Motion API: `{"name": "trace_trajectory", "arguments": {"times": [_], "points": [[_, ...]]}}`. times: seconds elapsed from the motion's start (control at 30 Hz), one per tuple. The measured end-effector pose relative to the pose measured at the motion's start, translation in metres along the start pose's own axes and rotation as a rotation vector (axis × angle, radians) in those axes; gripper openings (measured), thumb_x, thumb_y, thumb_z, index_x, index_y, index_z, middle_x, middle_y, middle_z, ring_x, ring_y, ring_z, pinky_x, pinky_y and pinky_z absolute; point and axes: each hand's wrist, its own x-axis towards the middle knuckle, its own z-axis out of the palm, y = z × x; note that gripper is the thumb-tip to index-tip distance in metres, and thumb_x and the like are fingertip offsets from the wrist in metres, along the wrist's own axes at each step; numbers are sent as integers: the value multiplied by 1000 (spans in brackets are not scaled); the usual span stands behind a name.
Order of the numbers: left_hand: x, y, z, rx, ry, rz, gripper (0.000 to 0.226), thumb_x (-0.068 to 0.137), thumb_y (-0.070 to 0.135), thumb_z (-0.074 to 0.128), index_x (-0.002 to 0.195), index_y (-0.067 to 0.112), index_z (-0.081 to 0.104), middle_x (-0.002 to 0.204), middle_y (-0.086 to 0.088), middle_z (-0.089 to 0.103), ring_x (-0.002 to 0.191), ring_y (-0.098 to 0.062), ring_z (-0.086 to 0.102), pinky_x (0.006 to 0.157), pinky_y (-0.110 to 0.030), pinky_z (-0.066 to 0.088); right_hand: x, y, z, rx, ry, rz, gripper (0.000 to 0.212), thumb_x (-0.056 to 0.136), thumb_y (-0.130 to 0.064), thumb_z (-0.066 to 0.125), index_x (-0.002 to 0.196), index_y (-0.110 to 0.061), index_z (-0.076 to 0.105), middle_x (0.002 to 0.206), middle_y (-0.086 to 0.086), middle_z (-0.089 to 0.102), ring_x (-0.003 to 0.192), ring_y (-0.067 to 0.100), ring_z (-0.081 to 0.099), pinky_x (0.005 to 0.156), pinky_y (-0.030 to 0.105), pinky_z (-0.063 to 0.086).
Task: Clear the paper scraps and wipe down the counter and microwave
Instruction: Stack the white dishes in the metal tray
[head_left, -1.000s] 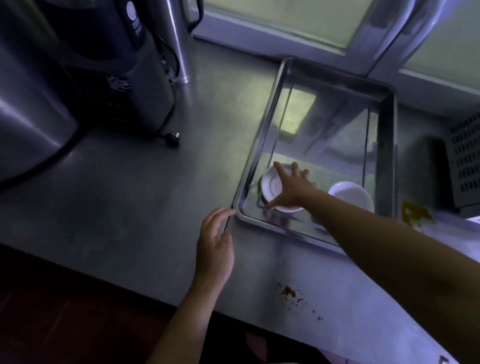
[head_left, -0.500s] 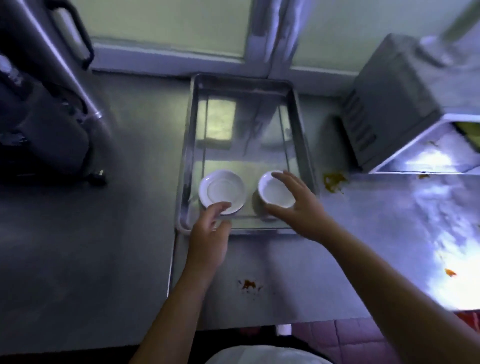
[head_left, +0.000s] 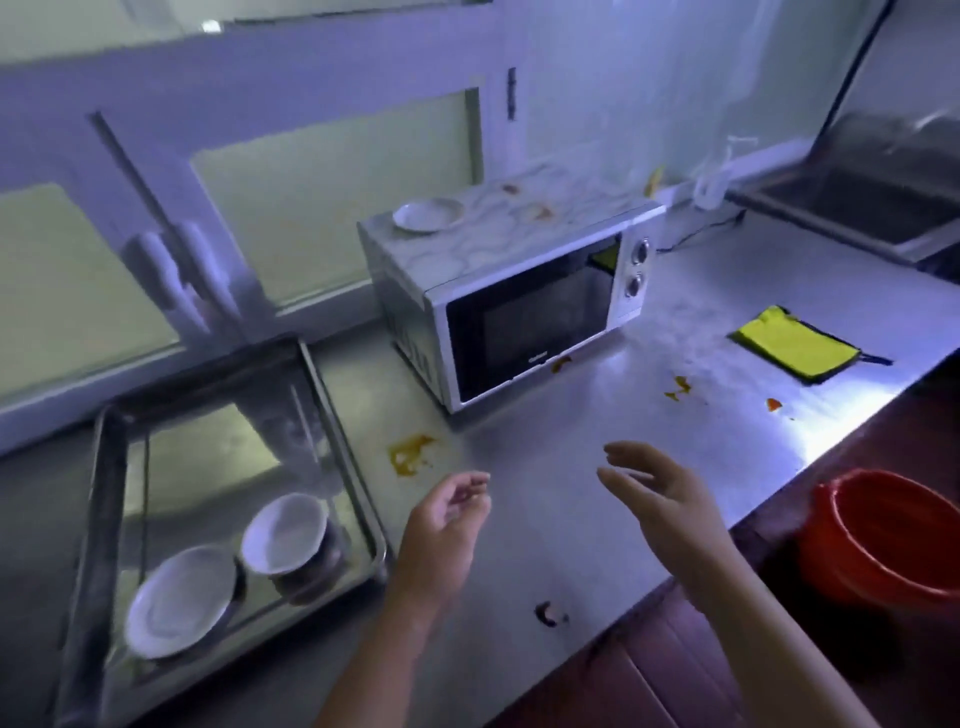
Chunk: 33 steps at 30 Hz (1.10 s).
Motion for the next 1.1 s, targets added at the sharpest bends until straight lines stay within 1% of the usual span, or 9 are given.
{"name": "trace_trajectory", "arguments": {"times": [0.17, 0.33, 0.47, 0.57, 0.7, 0.77, 0.87, 1.0, 1.1], "points": [[11, 11, 86, 42, 32, 15, 18, 92, 16, 65, 97, 32, 73, 93, 16, 71, 83, 5, 64, 69, -5, 46, 14, 13, -86, 132, 63, -35, 14, 91, -19, 71, 100, -29, 72, 102, -7, 73, 83, -7, 66, 57, 10, 49], [54, 45, 112, 119, 90, 100, 20, 92, 14, 65, 98, 32, 71, 92, 18, 71, 87, 6, 64, 71, -4, 44, 32, 14, -136, 108, 54, -46, 12, 90, -25, 72, 100, -31, 73, 97, -12, 75, 86, -5, 67, 62, 12, 45], [134, 83, 96, 300, 234, 200, 18, 91, 19, 64, 100, 34, 69, 101, 19, 68, 103, -5, 62, 88, -22, 46, 69, 3, -156, 51, -5, -110, 11, 91, -23, 71, 100, -28, 73, 94, -13, 74, 74, -9, 64, 55, 6, 42], [210, 110, 78, 432, 297, 206, 19, 92, 21, 61, 109, 28, 66, 112, 8, 63, 111, -15, 59, 97, -34, 48, 102, -8, -165, 22, -46, -130, 9, 91, -20, 71, 97, -27, 73, 92, -13, 73, 79, -5, 66, 58, 8, 44], [306, 133, 60, 614, 419, 150, 37, 86, 19, 59, 123, 20, 61, 112, 0, 59, 88, -21, 63, 67, -27, 45, 153, -14, -178, -70, -139, -144, 8, 89, -22, 73, 93, -29, 74, 85, -16, 72, 75, 0, 67, 55, 10, 45], [348, 137, 53, 637, 458, 96, 44, 85, 17, 57, 129, 19, 59, 113, -5, 62, 96, -29, 65, 69, -28, 45, 180, -17, -184, -92, -166, -128, 8, 88, -23, 73, 92, -29, 74, 86, -15, 73, 75, 1, 68, 56, 11, 45], [395, 142, 44, 683, 520, -6, 54, 85, 14, 56, 138, 23, 54, 133, -9, 56, 111, -29, 61, 74, -27, 46, 218, -22, -188, -138, -189, -108, 9, 88, -19, 73, 91, -28, 75, 87, -14, 74, 80, 3, 68, 57, 11, 46], [432, 145, 39, 942, 565, -97, 43, 87, 14, 53, 125, 29, 66, 141, -7, 50, 124, -34, 51, 104, -40, 44, 250, -23, -194, -123, -205, -53, 10, 88, -14, 74, 91, -23, 76, 85, -7, 76, 79, 9, 71, 62, 15, 50], [438, 146, 41, 1016, 591, -37, 33, 89, 7, 47, 104, 18, 74, 128, -15, 58, 118, -40, 52, 99, -45, 47, 262, -16, -203, -143, -187, -19, 10, 88, -14, 74, 88, -23, 76, 83, -6, 76, 79, 11, 71, 70, 33, 50]]}}
